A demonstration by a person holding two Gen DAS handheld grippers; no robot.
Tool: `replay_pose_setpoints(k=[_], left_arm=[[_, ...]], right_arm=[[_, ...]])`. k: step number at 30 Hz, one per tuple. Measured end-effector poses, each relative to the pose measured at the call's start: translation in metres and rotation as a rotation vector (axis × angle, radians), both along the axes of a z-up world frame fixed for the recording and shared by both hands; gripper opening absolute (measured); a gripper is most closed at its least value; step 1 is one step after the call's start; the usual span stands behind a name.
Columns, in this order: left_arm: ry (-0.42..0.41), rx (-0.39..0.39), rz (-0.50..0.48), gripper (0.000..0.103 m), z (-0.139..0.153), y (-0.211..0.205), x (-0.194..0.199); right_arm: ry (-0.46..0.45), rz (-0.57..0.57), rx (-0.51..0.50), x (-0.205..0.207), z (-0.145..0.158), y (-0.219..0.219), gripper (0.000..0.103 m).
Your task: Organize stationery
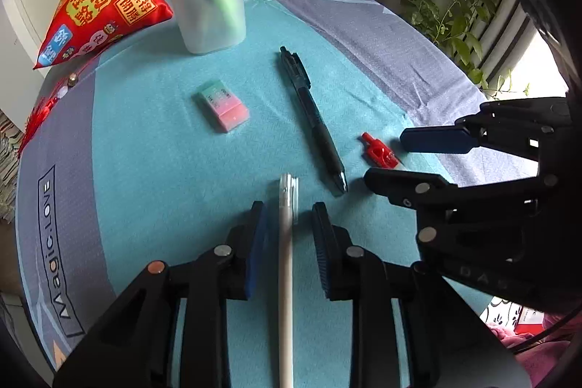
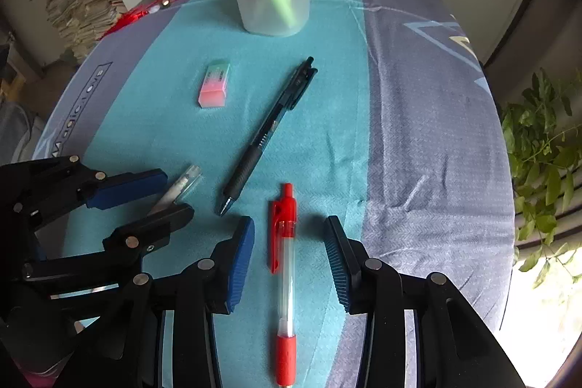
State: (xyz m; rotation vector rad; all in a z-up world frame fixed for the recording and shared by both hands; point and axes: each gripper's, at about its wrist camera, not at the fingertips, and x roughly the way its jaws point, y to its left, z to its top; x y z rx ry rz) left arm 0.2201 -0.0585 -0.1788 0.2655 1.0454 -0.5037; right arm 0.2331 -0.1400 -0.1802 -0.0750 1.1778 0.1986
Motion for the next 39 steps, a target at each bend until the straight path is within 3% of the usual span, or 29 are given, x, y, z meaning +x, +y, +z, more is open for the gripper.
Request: replay_pose_setpoints(k=[4, 7, 15, 27, 39], left_arm=[[0.017, -0.027, 0.019, 0.010, 0.000, 0.000, 0.011], [0.007, -0.010, 0.010, 0.008, 0.001, -0.004, 0.010], [0.003, -0.053, 0.060, 0.009, 0.018, 0.014, 0.006], [-0.181, -0.127, 0.121, 0.008, 0.087, 0.045, -0.041], [-0.308, -0.150, 0.151, 0.007, 0.128, 0.055, -0.064]], right_arm=[[-0.019, 0.010, -0.030, 0.002, -0.001, 0.003, 0.035], [-0.021, 0.020, -0.026, 0.003, 0.000, 0.005, 0.015], [-0.074, -0.062, 0.073, -0.007, 0.028, -0.015, 0.015], [-0.216, -0.074, 0.134, -0.047, 0.080, -0.020, 0.015], [-0.316, -0.077, 0.156, -0.077, 0.112, -0.014, 0.015]])
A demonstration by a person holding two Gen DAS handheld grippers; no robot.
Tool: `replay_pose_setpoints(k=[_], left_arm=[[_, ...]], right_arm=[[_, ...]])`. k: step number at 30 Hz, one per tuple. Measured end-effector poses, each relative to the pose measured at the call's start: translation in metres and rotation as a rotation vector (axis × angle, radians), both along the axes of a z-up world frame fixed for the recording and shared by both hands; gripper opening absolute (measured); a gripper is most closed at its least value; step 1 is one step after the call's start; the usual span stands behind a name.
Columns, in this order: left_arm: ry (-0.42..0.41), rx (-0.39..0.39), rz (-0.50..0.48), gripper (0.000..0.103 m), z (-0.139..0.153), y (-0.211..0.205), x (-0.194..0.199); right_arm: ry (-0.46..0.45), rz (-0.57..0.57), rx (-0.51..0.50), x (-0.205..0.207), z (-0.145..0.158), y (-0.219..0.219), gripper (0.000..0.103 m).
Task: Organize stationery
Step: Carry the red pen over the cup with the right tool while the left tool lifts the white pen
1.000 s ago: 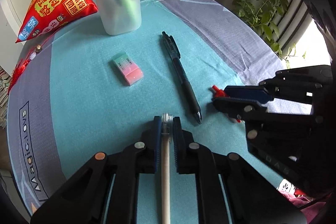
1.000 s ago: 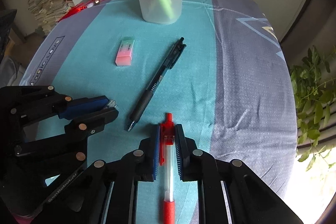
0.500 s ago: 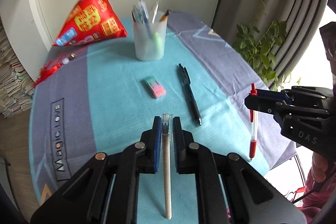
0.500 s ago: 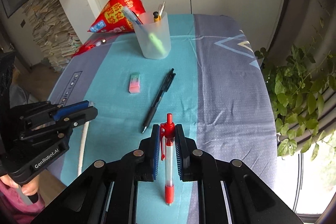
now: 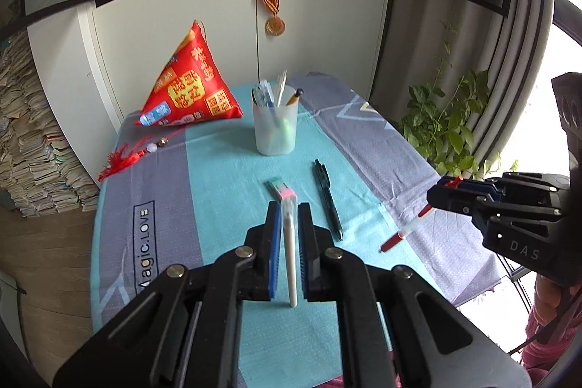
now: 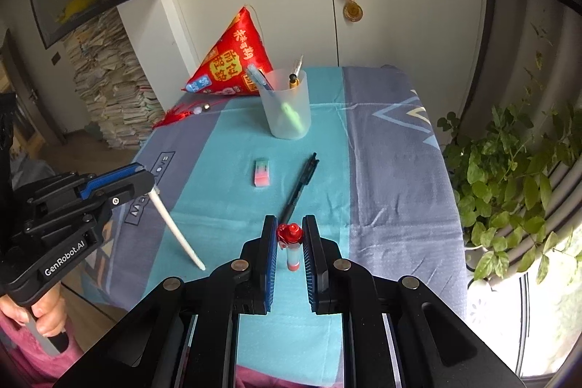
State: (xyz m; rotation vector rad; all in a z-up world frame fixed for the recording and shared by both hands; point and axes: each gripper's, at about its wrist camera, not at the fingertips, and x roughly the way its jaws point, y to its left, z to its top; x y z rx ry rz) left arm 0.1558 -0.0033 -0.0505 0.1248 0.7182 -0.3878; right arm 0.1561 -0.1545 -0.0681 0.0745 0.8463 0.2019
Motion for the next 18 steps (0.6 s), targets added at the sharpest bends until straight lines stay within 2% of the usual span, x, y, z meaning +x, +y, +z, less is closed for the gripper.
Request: replay_pose_setpoints(k=[6, 10, 14, 18], left_arm=[[-0.040, -0.007, 0.009, 0.007, 0.019, -0.002, 0.001], [-0.033, 0.000, -0.003, 0.008, 0.017, -0.004, 0.009], [0.049, 0.015, 0.011, 0.011, -0.010, -0.010, 0.037], [0.178, 0.052, 0.152, 0.011, -0.045, 0.007, 0.089]], right_arm=[[-0.036, 0.001, -0.004, -0.002, 0.017, -0.002, 0.015], [-0.064, -0.006, 0.004, 0.005, 0.028, -0.006, 0.015], [-0.072, -0.012, 0.012, 0.016, 0.029, -0.012, 0.015], [-0.062, -0.024, 0.053, 0.033, 0.016, -0.024, 0.015]])
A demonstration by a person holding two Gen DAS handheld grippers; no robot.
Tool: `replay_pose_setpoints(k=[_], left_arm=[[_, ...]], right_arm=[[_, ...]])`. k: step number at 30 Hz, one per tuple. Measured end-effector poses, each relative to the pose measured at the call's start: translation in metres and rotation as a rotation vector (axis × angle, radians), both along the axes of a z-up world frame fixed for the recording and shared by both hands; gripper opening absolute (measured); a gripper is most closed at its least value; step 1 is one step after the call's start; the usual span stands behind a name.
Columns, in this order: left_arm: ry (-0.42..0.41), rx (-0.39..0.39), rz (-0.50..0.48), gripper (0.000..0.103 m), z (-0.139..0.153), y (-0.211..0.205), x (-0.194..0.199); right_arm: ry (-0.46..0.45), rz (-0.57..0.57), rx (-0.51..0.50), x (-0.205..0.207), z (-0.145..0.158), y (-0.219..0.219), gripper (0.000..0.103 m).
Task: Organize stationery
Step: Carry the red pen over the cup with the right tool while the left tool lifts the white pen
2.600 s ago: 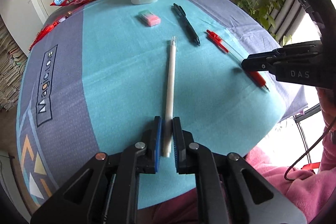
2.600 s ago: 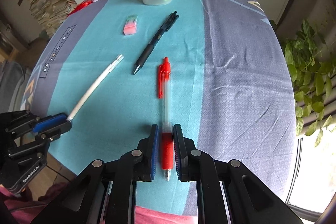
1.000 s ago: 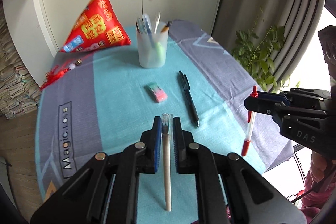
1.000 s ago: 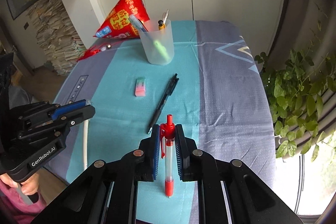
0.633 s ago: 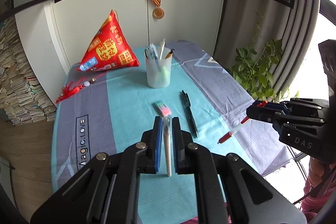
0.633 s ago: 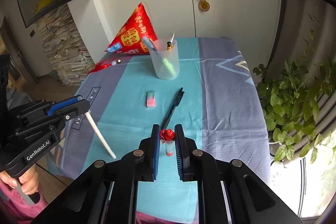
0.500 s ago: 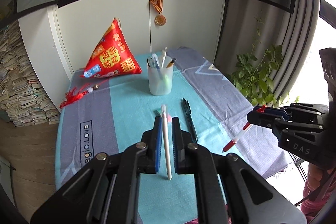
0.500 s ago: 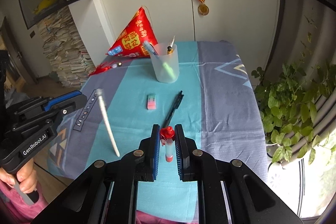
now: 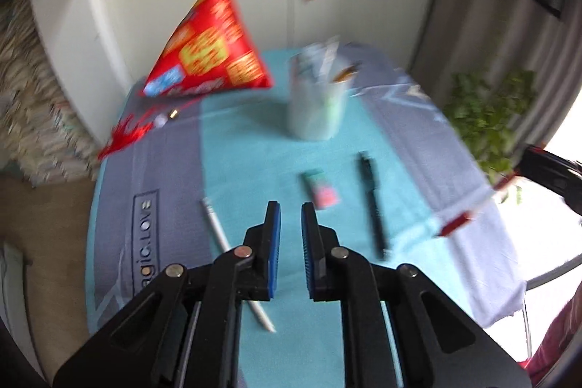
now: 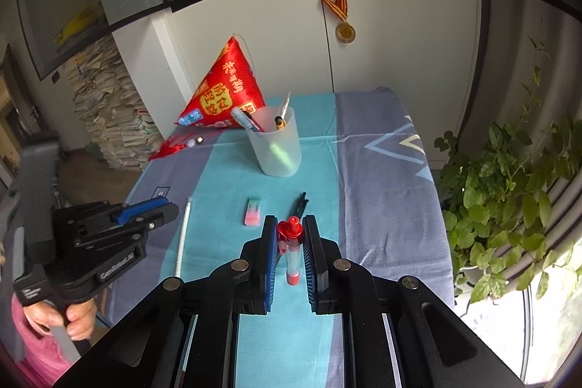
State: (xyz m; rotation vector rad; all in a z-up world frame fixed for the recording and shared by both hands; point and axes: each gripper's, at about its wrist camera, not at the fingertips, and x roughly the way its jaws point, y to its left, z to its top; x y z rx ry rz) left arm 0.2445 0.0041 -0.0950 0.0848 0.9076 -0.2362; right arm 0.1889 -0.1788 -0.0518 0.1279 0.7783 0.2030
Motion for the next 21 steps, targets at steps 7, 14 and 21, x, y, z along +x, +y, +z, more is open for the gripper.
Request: replay_pose_setpoints(k=[7, 14, 21], left_arm=[[0.086, 0.012, 0.217, 0.047, -0.021, 0.061, 0.043], [0.199, -0.035, 0.213, 0.046, -0.057, 0.071, 0.063], [0.211, -0.013, 0.173, 0.044, -0.076, 0.042, 0.070]], right_arm=[[0.000, -0.043, 0.176, 0.060, -0.031, -0.028, 0.015], [-0.096, -0.153, 0.287, 0.143, -0.054, -0.058, 0.015], [-0.129, -0.174, 0.305, 0.140, -0.070, -0.070, 0.015]])
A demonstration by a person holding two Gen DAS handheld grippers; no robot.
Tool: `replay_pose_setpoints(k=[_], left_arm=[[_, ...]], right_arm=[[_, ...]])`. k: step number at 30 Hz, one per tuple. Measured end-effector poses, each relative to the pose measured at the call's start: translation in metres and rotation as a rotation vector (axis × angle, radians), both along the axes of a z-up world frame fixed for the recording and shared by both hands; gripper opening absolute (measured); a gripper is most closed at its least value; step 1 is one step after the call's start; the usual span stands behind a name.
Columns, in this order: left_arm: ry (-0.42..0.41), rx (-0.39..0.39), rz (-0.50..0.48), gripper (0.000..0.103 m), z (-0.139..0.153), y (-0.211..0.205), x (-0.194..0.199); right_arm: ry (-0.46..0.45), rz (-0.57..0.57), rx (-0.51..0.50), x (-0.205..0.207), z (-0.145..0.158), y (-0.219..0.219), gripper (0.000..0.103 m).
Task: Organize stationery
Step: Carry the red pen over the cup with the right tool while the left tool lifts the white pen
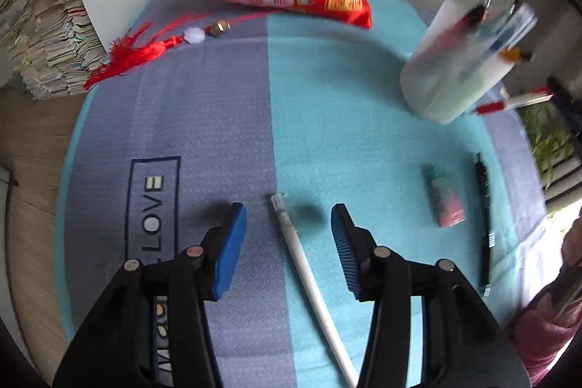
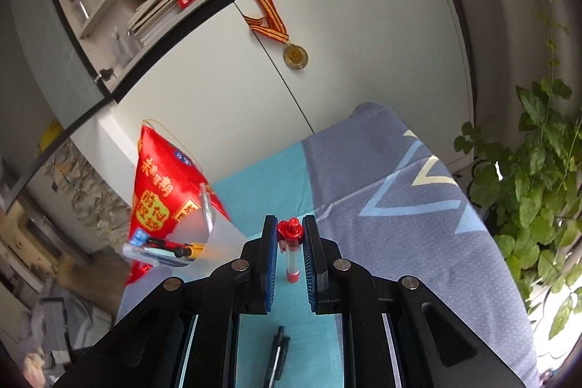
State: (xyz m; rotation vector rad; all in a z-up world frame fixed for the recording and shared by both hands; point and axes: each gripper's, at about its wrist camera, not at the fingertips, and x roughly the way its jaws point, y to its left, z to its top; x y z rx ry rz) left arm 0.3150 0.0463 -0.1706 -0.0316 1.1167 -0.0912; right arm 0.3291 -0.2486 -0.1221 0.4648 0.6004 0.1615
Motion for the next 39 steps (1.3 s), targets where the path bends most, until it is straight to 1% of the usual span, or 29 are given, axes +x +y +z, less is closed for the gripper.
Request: replay_pose_setpoints(k=[1, 2, 3, 4, 5, 7, 10, 13, 15, 19, 23, 26, 30, 35, 39], left_arm=[[-0.016, 0.044, -0.011, 0.036, 0.000, -0.005, -0.001], [-0.016, 0.061, -0.022, 0.034, 0.000, -0.008, -0.002], [-0.028, 0.070, -0.034, 0.017, 0.000, -0.011, -0.003], [-0.032, 0.066, -0.044, 0.010, 0.001, -0.011, -0.002], [-0.034, 0.069, -0.052, 0.009, 0.001, -0.012, -0.002], [-0.038, 0.072, -0.065, 0.008, 0.000, -0.011, -0.003], [-0.035, 0.010, -0.074, 0.008, 0.005, -0.004, -0.007], [-0.068, -0.010, -0.082, 0.008, 0.018, 0.000, -0.015], [-0.097, -0.026, -0.088, 0.008, 0.031, 0.006, -0.021], [-0.159, -0.053, -0.098, 0.008, 0.058, 0.011, -0.035], [-0.239, -0.075, -0.107, 0.008, 0.087, 0.013, -0.038], [-0.290, -0.094, -0.116, 0.008, 0.108, 0.012, -0.036], [-0.354, -0.087, -0.128, 0.008, 0.129, 0.008, -0.035], [-0.384, -0.081, -0.149, 0.008, 0.141, 0.000, -0.027], [-0.395, -0.066, -0.158, 0.008, 0.144, -0.007, -0.020]], right_arm=[[-0.006, 0.009, -0.001, -0.001, 0.000, 0.002, 0.015], [-0.006, 0.014, -0.004, 0.000, -0.001, 0.002, 0.015], [-0.004, 0.013, -0.007, 0.000, -0.001, 0.003, 0.015], [-0.007, 0.014, -0.008, -0.001, -0.001, 0.003, 0.015], [-0.015, 0.012, -0.009, -0.001, 0.000, 0.003, 0.015], [-0.039, 0.004, -0.005, -0.005, 0.004, 0.001, 0.015], [-0.092, 0.003, 0.022, -0.013, 0.012, -0.002, 0.015], [-0.107, -0.003, 0.016, -0.021, 0.029, 0.001, 0.015], [-0.131, 0.022, -0.015, -0.024, 0.048, 0.010, 0.015], [-0.188, 0.024, -0.102, -0.029, 0.083, 0.030, 0.015], [-0.197, 0.049, -0.191, -0.020, 0.101, 0.056, 0.015], [-0.162, 0.065, -0.232, -0.003, 0.101, 0.070, 0.015], [-0.097, 0.077, -0.238, 0.013, 0.092, 0.076, 0.015], [-0.027, 0.097, -0.280, 0.029, 0.074, 0.085, 0.015], [0.011, 0.122, -0.251, 0.035, 0.058, 0.086, 0.015]])
